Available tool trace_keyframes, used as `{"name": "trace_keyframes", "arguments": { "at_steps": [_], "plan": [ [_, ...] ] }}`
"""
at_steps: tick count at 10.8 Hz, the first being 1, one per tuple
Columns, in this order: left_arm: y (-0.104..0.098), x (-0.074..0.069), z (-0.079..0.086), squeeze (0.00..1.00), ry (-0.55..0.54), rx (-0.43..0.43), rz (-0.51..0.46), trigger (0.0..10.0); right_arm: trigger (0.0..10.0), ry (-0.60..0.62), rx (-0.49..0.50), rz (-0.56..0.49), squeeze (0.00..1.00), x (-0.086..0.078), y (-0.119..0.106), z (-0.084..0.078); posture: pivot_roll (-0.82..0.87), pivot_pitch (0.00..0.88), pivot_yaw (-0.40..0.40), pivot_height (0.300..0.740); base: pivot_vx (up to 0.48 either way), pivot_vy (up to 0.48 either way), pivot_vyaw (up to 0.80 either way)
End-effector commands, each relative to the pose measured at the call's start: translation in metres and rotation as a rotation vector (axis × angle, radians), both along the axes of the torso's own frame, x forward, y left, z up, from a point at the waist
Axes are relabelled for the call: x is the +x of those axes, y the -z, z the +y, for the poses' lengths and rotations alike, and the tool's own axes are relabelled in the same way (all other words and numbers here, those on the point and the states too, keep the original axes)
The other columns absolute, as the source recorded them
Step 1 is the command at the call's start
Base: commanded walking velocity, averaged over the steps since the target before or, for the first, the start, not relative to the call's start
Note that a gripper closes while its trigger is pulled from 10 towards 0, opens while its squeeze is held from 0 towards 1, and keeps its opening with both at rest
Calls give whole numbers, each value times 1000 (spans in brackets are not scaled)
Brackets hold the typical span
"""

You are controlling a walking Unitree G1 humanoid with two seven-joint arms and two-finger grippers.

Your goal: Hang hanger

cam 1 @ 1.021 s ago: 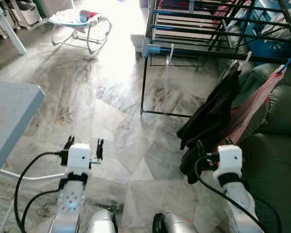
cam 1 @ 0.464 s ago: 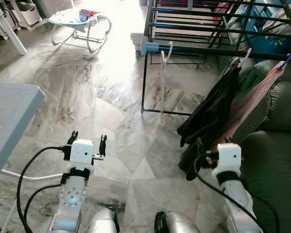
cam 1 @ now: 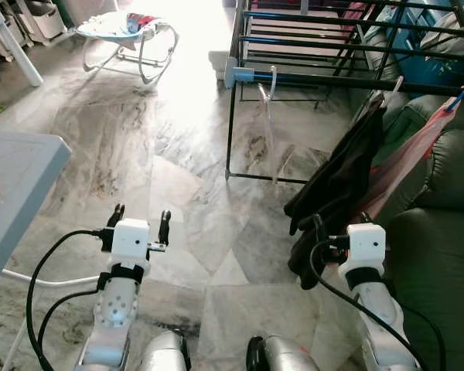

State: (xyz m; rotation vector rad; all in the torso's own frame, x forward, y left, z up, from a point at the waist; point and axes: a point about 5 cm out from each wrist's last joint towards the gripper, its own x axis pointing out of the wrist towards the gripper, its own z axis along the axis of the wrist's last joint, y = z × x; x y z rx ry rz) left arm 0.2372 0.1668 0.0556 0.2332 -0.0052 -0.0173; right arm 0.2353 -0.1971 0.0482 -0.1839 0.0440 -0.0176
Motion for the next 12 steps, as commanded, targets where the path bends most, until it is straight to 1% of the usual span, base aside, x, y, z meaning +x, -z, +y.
{"name": "trace_keyframes", "arguments": {
  "at_steps": [1,3,4,6,7,8,9,10,11,12],
  "plan": [
    [2,-2,-1,0,8,1,13,10000,10000,4,-8,5,114,-3,0,-2,-53,159,-5,740,0,0,0],
    [0,0,-5,0,11,8,2,10000,10000,11,-6,2,110,-4,-1,-3,-62,165,-8,740,0,0,0],
    [0,-3,-4,0,11,9,6,10000,10000,17,-3,3,110,-7,-2,-6,-64,168,-10,740,0,0,0],
    [9,-19,0,0,26,10,58,10000,10000,9,-5,41,110,-25,5,-9,-67,167,-10,740,0,0,0],
    [18,-33,6,0,37,21,98,10000,10000,16,-21,92,106,-43,17,-13,-63,168,-7,740,0,0,0],
    [20,-33,6,0,41,25,106,10000,10000,28,-25,112,110,-46,22,-15,-71,168,-11,740,0,0,0],
    [20,-30,4,0,45,26,102,10000,10000,28,-25,112,110,-43,22,-14,-71,168,-12,740,0,0,0],
    [14,-24,3,0,39,35,73,10000,10000,24,-20,89,110,-32,17,-12,-72,174,-12,740,0,0,0],
    [0,-18,6,0,27,71,13,10000,10000,25,-2,65,110,-26,10,-11,-59,194,-11,740,0,0,0],
    [-5,-17,10,0,-6,66,-4,10000,10000,28,20,58,110,-26,8,-9,-57,207,-9,740,0,0,0]
  ]
}}
